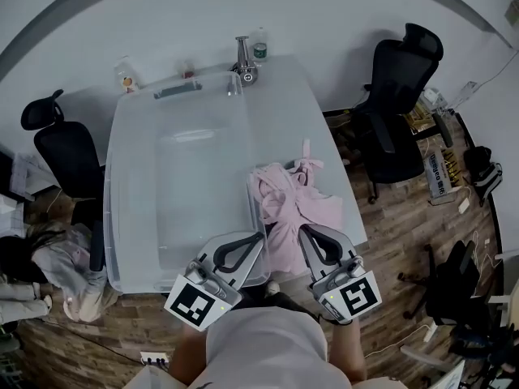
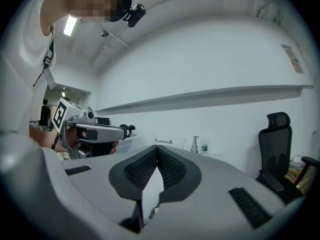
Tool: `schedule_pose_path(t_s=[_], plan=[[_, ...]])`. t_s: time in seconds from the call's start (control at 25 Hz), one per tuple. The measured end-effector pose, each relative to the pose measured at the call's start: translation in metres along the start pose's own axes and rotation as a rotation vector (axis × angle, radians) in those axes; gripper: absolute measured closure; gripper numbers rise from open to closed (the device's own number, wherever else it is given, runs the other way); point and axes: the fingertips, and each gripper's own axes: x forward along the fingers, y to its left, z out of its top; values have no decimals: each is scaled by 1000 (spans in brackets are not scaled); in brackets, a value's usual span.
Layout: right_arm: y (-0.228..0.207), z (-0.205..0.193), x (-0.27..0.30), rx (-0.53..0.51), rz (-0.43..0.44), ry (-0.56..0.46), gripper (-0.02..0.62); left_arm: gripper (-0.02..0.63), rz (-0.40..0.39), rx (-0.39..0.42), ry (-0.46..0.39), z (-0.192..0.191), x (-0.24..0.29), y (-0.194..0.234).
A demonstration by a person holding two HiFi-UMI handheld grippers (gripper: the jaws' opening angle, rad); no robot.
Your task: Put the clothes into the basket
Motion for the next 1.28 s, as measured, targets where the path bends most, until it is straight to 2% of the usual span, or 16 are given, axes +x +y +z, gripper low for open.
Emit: schedule_pose_path(t_s=[0.28, 0.56, 0.92, 1.28], plan=[[-7, -3, 15, -8, -55, 22, 591, 600, -67, -2, 6, 2, 8, 13], [-23, -17, 21, -10, -93, 94, 591, 600, -85, -5, 17, 0, 19, 20], [-47, -47, 46, -26, -55, 217, 586, 600, -38, -6, 39, -3, 37, 37], [-64, -76, 67, -26, 2, 298, 520, 600, -11, 6, 68, -8, 60, 47]])
